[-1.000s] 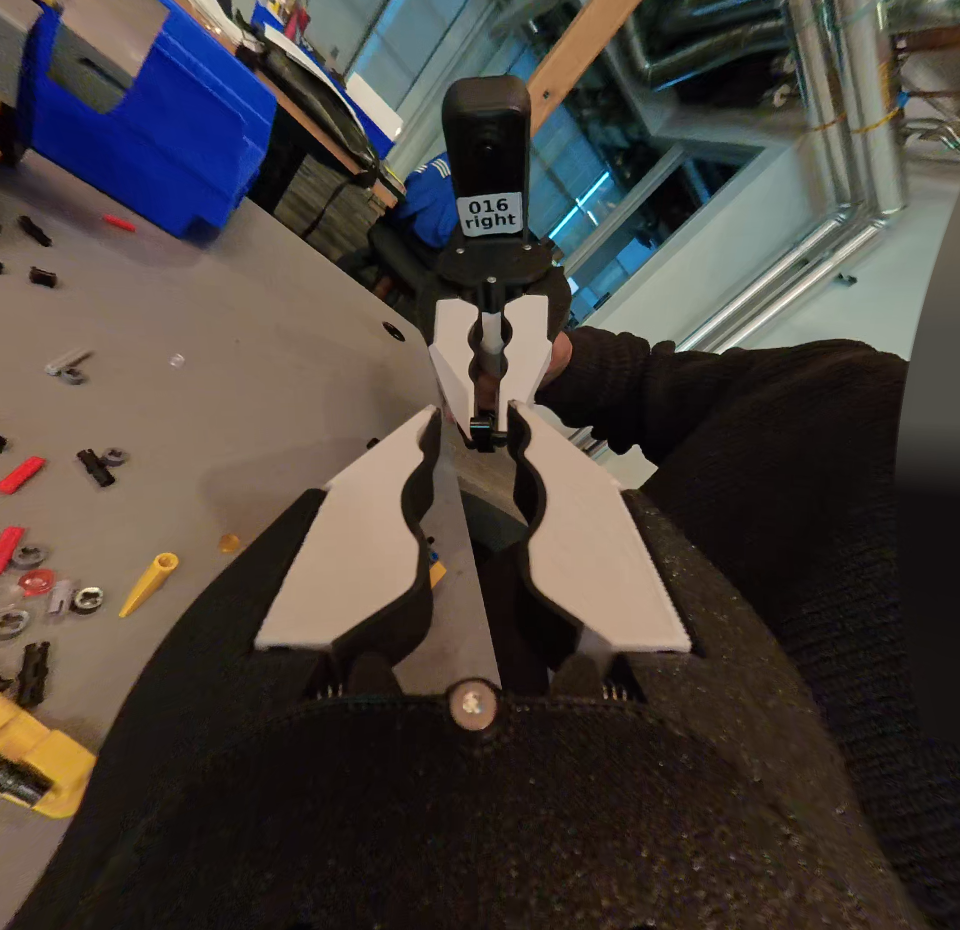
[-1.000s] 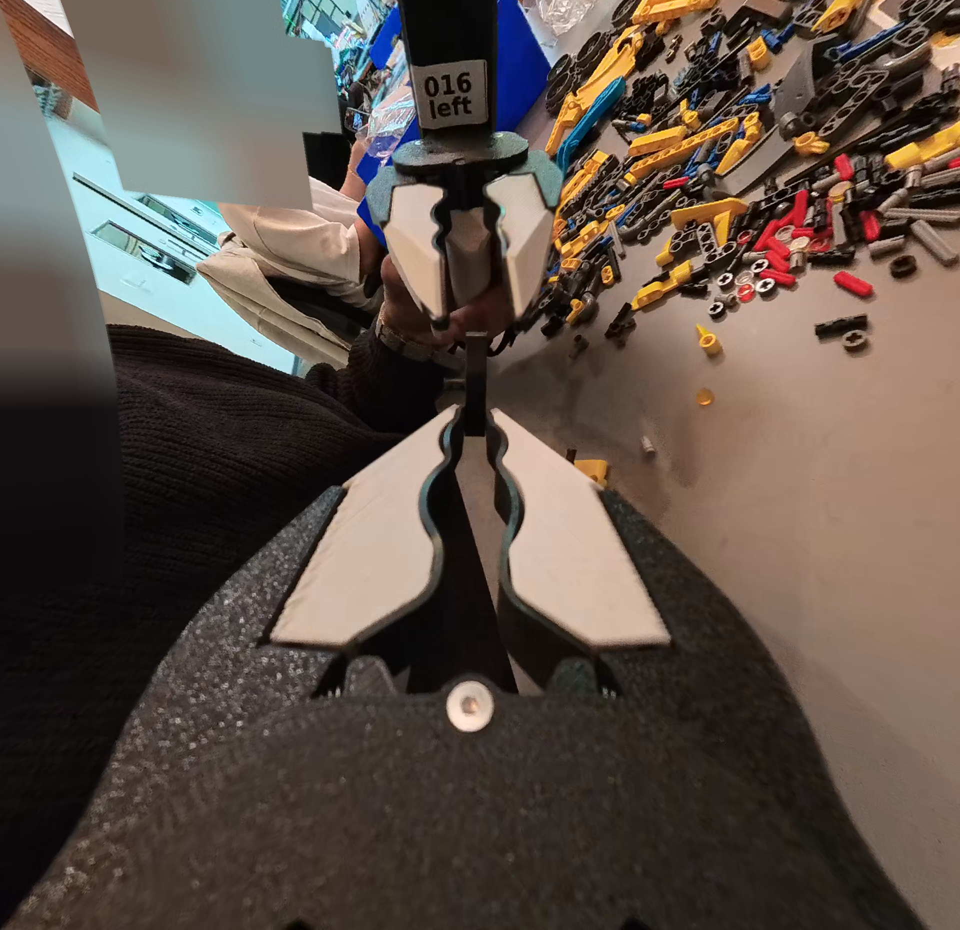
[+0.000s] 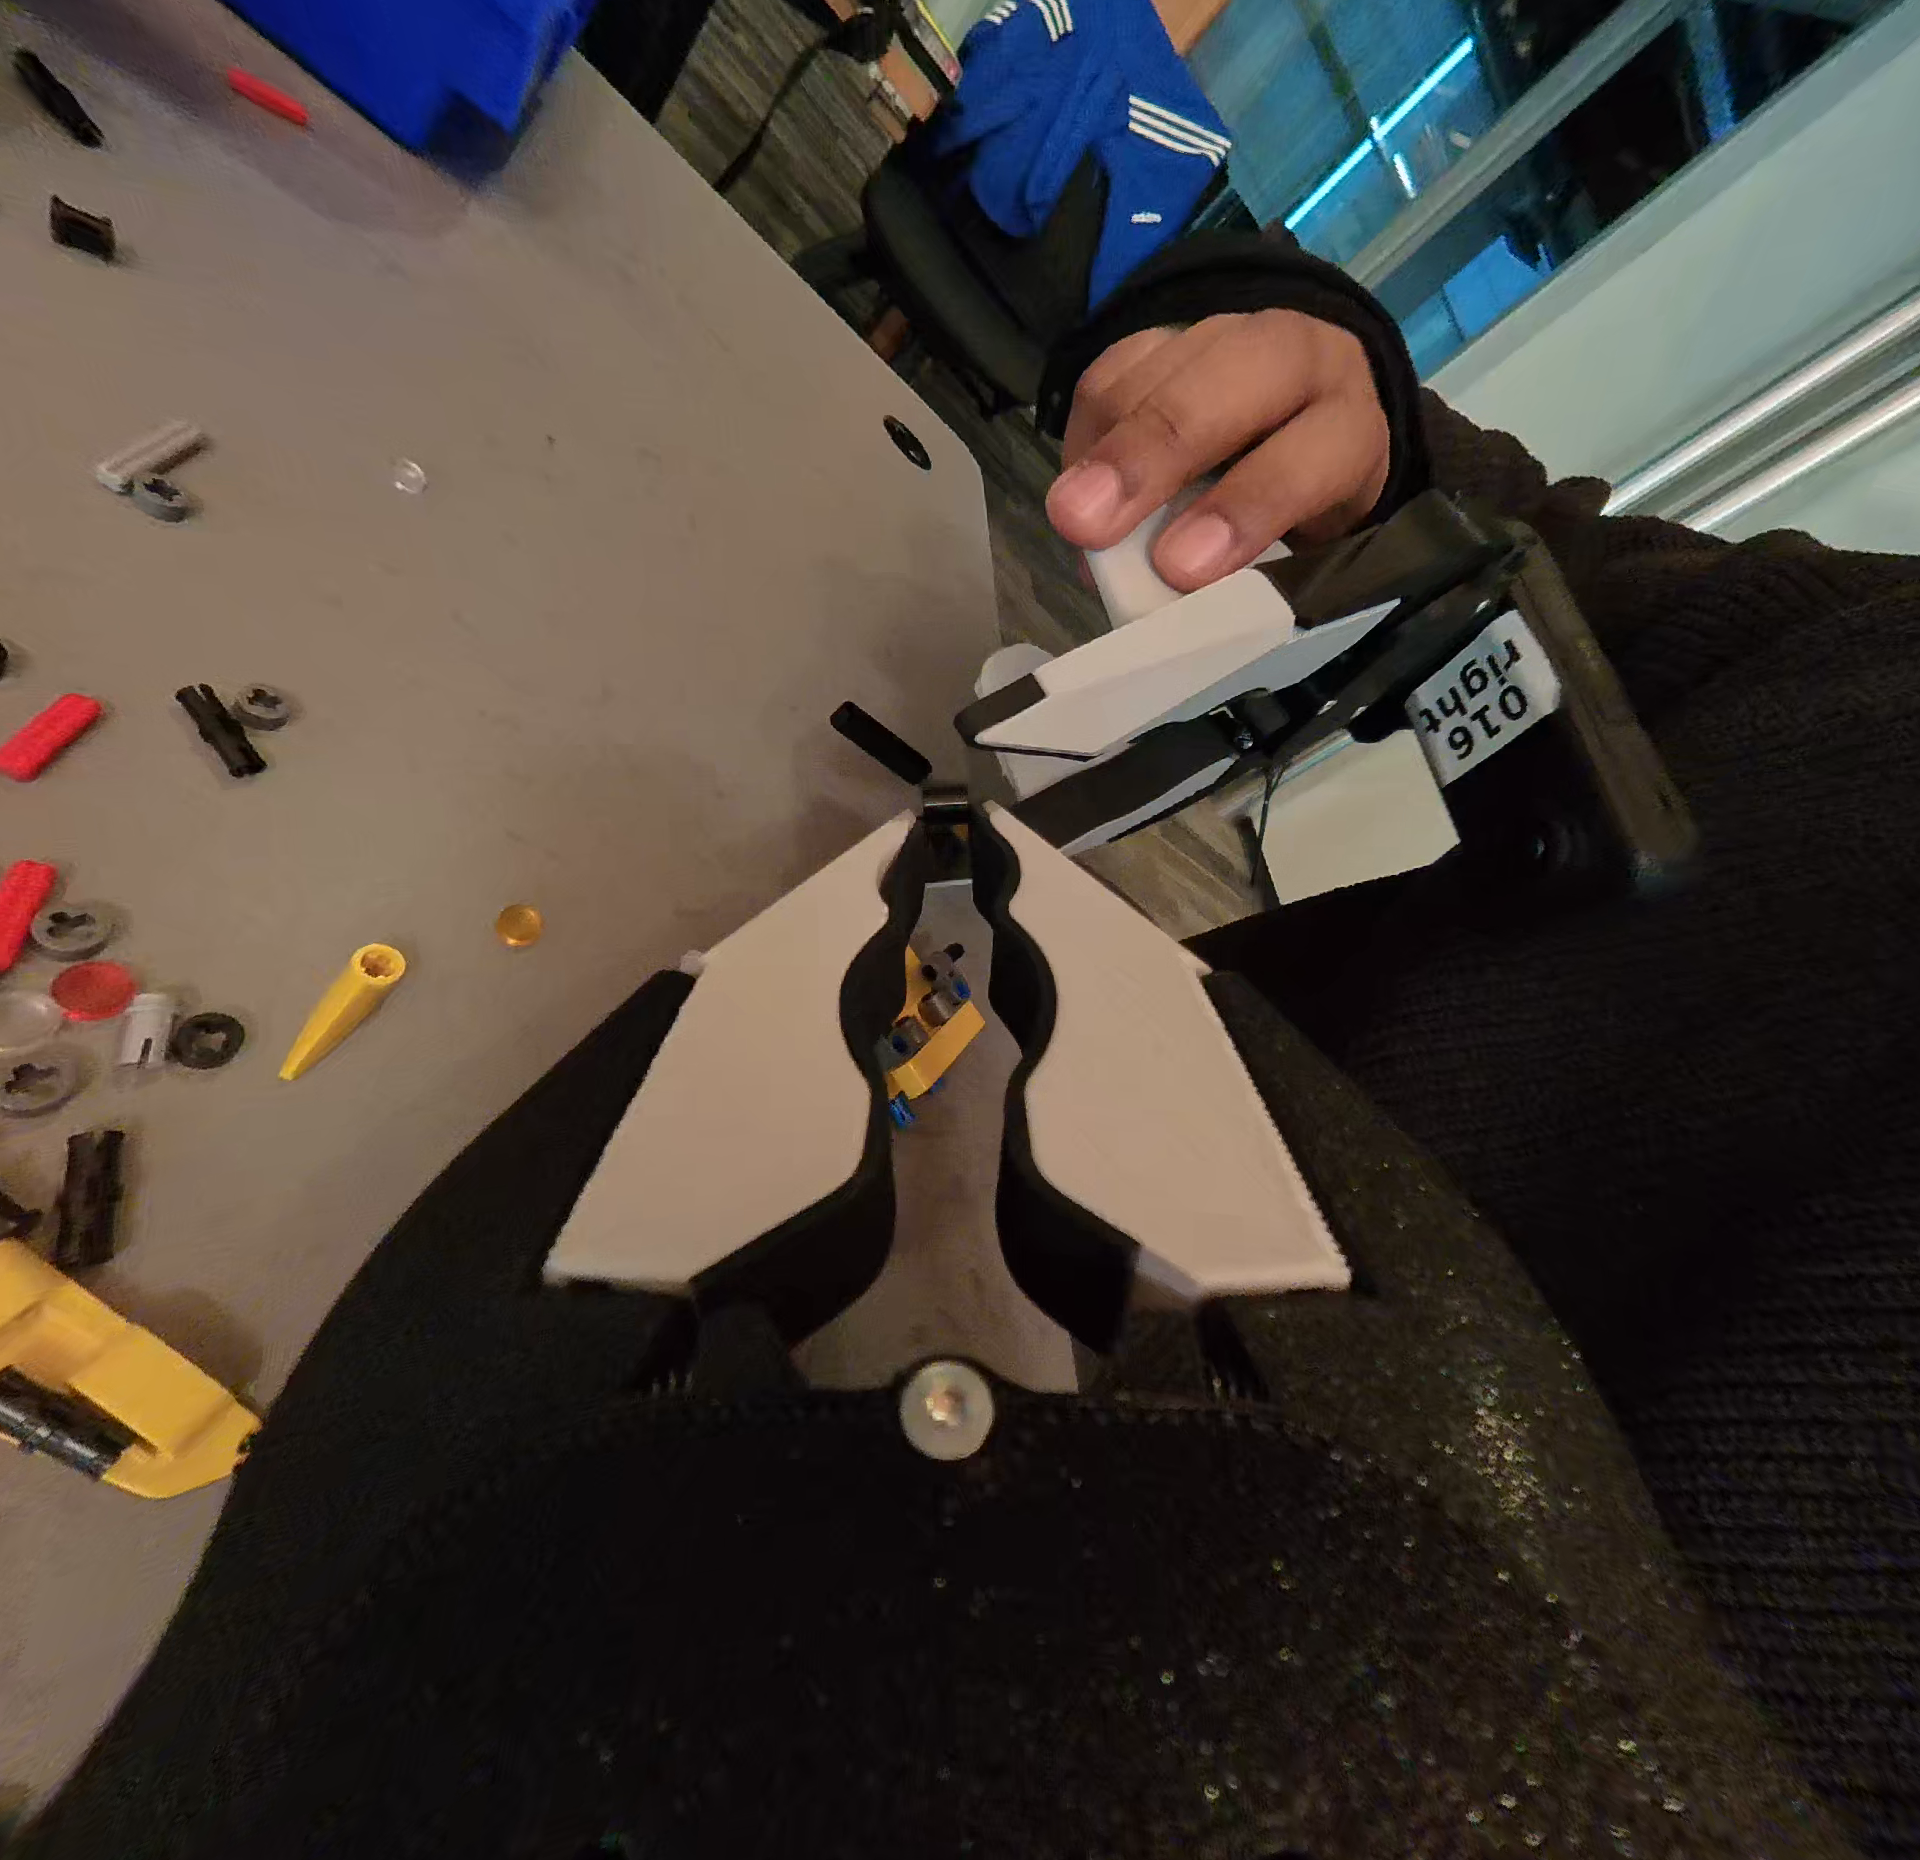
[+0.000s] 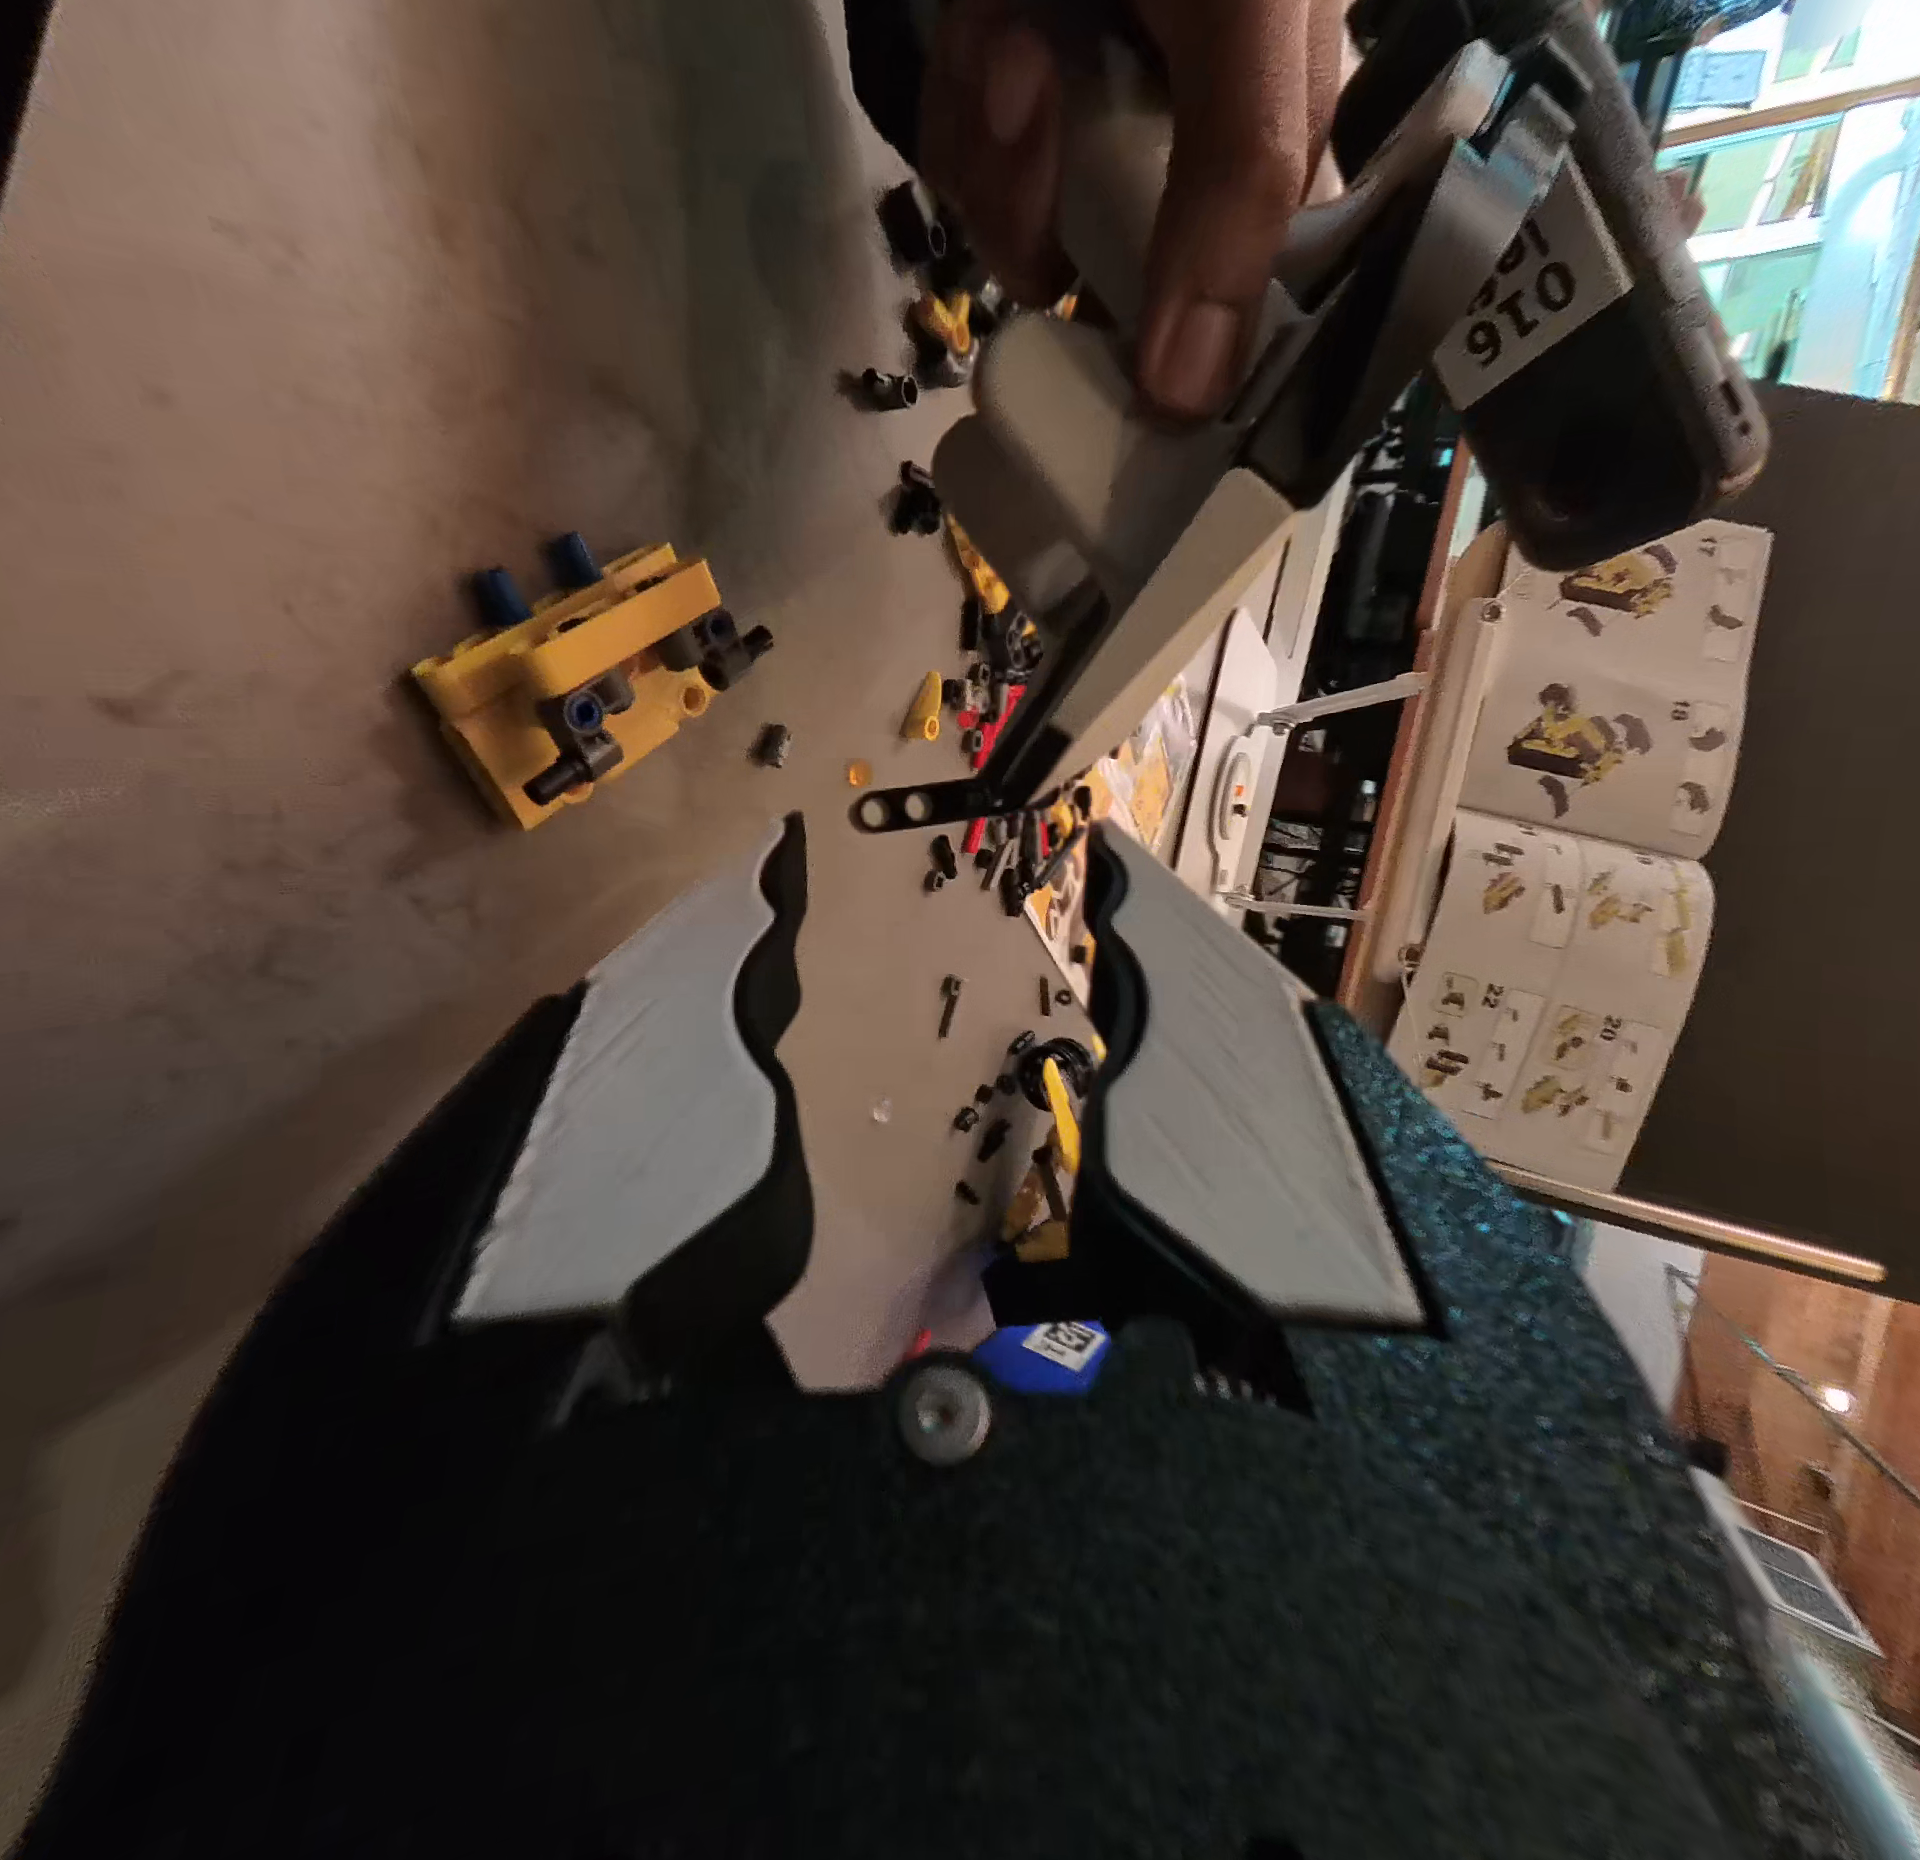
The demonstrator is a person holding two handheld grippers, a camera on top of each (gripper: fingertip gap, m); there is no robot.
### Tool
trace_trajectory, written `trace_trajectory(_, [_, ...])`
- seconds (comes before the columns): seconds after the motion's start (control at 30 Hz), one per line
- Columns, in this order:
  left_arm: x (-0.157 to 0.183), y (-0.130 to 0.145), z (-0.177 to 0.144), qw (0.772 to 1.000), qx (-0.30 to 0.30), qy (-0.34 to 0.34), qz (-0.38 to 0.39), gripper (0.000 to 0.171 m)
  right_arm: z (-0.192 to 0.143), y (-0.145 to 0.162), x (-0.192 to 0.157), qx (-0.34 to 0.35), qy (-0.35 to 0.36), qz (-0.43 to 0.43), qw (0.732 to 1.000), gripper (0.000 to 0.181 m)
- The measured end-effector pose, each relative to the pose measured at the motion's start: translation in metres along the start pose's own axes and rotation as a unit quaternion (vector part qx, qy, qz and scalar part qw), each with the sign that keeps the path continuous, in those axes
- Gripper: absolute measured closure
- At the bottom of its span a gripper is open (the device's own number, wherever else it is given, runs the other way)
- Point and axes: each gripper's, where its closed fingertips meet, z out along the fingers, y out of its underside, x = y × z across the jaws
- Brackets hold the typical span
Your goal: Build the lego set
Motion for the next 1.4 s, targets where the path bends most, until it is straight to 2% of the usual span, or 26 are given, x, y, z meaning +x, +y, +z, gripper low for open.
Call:
trace_trajectory(0.3, [0.003,0.003,0.003,1.0,-0.009,0.01,0.003,0.166,0.002,-0.002,-0.003,0.01,-0.014,0.011,1.0,0.144])
trace_trajectory(0.33, [0.002,0.002,0.003,1.0,-0.008,0.008,0.005,0.166,0.002,0.0,-0.003,0.008,-0.016,0.013,1.0,0.149])
trace_trajectory(0.4, [0.0,-0.002,0.002,1.0,0.006,-0.004,0.011,0.163,0.002,0.005,-0.006,-0.002,-0.021,0.017,1.0,0.174])
trace_trajectory(0.43, [-0.003,-0.006,0.0,1.0,0.015,-0.013,0.012,0.159,0.002,0.007,-0.006,-0.004,-0.019,0.021,1.0,0.176])
trace_trajectory(0.47, [-0.004,-0.006,-0.002,1.0,0.016,-0.017,0.012,0.162,0.001,0.009,-0.007,-0.006,-0.02,0.03,0.999,0.178])
trace_trajectory(0.53, [-0.007,-0.003,-0.002,1.0,0.006,-0.024,0.012,0.171,-0.001,0.012,-0.01,-0.01,-0.029,0.059,0.998,0.173])
trace_trajectory(0.7, [-0.012,-0.001,0.0,0.999,0.001,-0.044,0.018,0.171,-0.003,0.016,-0.011,-0.025,-0.04,0.127,0.991,0.169])
trace_trajectory(0.9, [-0.019,-0.009,-0.008,0.997,0.025,-0.065,0.02,0.168,-0.005,0.022,-0.022,-0.037,-0.082,0.201,0.975,0.159])
trace_trajectory(1.17, [-0.022,-0.012,-0.01,0.996,0.034,-0.078,0.026,0.163,0.004,0.01,-0.03,-0.007,-0.139,0.319,0.937,0.155])
trace_trajectory(1.27, [-0.023,-0.015,-0.014,0.995,0.047,-0.084,0.027,0.163,0.019,0.016,-0.035,-0.006,-0.163,0.39,0.906,0.156])
trace_trajectory(1.4, [-0.026,-0.015,-0.016,0.994,0.047,-0.091,0.023,0.161,0.034,0.014,-0.042,0.0,-0.218,0.48,0.85,0.156])
